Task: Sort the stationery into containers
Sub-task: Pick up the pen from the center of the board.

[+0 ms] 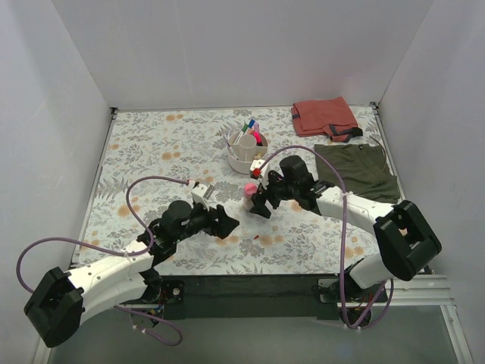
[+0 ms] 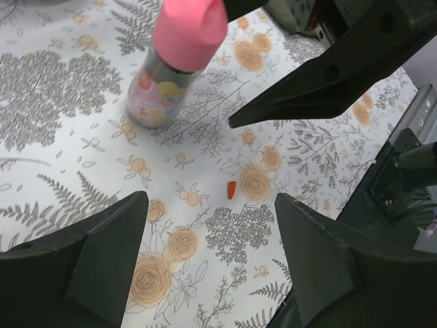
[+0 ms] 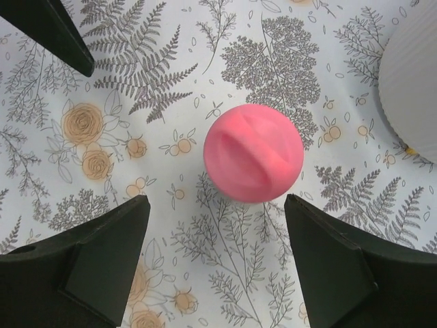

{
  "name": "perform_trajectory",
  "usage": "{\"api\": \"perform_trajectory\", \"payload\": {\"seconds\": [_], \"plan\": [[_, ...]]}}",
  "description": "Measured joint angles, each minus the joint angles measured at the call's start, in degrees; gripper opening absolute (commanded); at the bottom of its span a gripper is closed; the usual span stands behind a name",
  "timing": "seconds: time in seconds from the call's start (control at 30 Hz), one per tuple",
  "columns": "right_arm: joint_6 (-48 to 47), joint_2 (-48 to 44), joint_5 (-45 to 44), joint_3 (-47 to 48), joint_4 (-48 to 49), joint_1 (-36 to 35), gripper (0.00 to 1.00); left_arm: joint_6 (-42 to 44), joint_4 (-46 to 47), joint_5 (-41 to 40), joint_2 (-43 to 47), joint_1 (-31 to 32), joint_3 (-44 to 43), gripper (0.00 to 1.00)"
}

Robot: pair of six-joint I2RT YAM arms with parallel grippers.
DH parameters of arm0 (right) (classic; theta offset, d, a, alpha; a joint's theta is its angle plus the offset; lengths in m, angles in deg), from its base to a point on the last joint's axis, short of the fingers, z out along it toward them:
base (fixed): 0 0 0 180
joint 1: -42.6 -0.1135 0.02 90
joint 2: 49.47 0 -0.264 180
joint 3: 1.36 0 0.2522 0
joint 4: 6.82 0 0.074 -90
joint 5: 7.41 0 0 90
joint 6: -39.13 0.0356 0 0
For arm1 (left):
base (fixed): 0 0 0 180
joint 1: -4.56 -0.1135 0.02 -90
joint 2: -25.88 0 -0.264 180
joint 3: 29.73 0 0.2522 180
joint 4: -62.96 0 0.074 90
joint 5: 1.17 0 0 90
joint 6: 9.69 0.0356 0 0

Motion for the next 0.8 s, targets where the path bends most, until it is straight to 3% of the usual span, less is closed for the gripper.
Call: {"api": "perform_trajectory", "payload": {"seconds": [0.2, 0.37, 0.8], "plan": [[0.1, 4.0, 0.4, 0.0, 5.9, 0.0, 0.81, -2.7, -6.9, -3.4, 1.7, -1.3, 0.4, 0.75], [0.6, 6.5, 0.0, 0.0, 9.8, 0.0, 0.76, -2.9, -7.4, -4.3, 1.9, -2.2, 0.7, 0.75], [3.0, 8.1, 0.0, 0.0, 16.7, -0.4, 0.43, -2.9, -7.1, -4.2, 2.9, -5.3, 2.0, 0.74]]}}
